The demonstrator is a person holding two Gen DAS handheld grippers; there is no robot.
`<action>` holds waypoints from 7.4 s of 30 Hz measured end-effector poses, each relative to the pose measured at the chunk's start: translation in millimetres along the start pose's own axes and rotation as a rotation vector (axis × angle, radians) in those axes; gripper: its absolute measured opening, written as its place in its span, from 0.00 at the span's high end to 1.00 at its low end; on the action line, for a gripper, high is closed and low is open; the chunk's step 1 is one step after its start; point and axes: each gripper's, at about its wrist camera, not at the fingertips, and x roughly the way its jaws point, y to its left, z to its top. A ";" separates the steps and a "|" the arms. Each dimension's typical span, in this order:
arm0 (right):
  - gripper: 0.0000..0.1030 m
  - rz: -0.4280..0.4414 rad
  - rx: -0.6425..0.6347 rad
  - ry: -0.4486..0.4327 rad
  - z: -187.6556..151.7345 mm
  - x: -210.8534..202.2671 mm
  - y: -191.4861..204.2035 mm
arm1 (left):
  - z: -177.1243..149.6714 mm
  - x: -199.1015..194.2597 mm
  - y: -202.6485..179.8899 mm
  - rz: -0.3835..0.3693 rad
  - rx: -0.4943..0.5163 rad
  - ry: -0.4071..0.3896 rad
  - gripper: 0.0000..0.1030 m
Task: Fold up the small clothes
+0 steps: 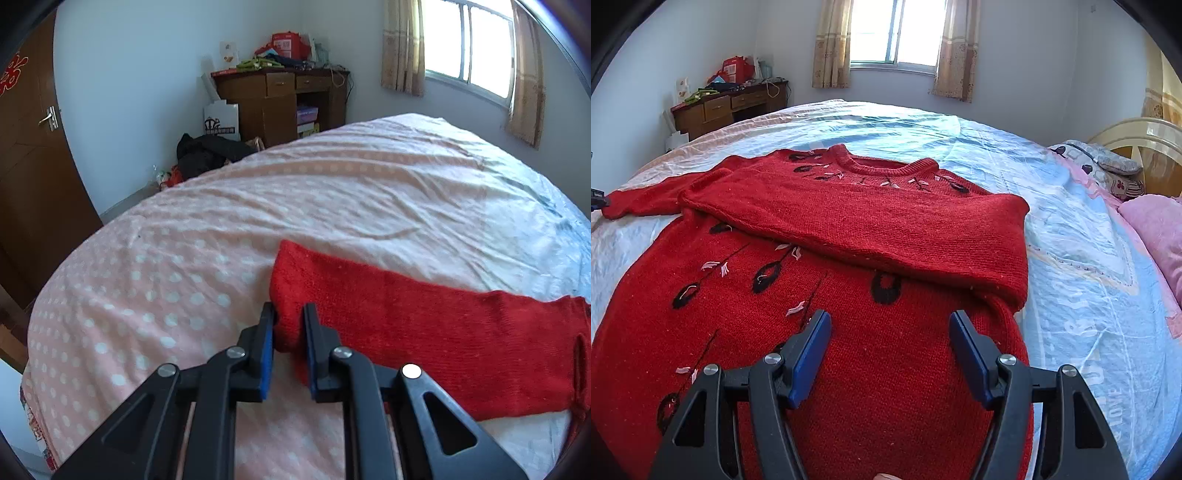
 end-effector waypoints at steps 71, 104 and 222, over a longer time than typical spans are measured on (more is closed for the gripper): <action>0.35 -0.031 0.311 0.023 -35.5 -40.1 -109.3 | -47.3 -252.2 -377.6 -0.680 0.342 -0.181 0.87; 0.47 0.104 0.421 -0.051 -3.1 -49.1 -122.5 | -114.3 -133.7 -248.0 -0.301 0.487 -0.154 0.19; 0.28 0.058 0.264 0.008 -15.9 -32.8 -52.8 | -127.8 -151.5 -208.5 -0.495 0.460 -0.033 0.00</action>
